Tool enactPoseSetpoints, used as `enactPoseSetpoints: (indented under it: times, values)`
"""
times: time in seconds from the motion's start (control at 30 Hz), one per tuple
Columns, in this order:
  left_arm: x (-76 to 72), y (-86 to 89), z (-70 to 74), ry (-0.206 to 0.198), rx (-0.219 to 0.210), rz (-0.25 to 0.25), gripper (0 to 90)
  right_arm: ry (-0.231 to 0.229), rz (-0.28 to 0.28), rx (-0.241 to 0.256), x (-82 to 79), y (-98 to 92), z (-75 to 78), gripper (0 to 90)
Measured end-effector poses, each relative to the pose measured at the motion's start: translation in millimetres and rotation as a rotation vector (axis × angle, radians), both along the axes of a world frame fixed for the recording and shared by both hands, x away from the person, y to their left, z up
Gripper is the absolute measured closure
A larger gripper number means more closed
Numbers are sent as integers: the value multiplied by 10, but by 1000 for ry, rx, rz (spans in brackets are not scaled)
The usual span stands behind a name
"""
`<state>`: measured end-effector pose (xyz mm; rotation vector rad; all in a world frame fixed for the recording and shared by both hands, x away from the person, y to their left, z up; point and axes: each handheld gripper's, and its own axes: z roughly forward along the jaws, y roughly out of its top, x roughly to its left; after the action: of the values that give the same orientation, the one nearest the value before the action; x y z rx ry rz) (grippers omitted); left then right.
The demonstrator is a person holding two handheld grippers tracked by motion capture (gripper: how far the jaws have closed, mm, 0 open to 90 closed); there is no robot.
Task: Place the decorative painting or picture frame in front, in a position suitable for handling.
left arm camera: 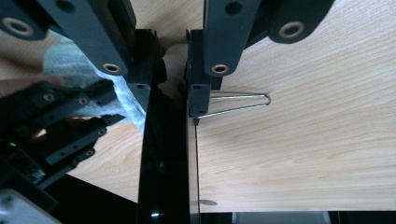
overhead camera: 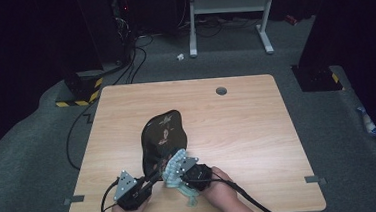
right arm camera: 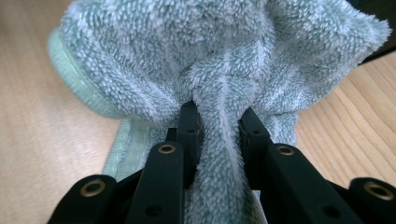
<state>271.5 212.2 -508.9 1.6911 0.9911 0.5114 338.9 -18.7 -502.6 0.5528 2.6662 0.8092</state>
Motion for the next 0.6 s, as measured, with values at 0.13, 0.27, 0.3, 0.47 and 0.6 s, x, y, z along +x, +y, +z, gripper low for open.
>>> enactPoseSetpoints:
  times: [0.13, 0.27, 0.3, 0.47, 0.6]
  values:
    - [-1, -3, 4, -2, 7, 2, 775, -1, -17, 7, 19, -76, 10, 740]
    - [3, 1, 7, -2, 11, 1, 773, -11, -69, 22, 101, -236, 38, 739]
    - [3, 1, 7, -2, 11, 1, 773, -11, -69, 22, 101, -236, 38, 739]
    - [1, -1, 6, -1, 11, 2, 773, -12, -154, 33, 310, -357, 63, 739]
    - [4, 2, 5, 1, 7, -1, 773, -43, -232, -8, 505, -451, 128, 740]
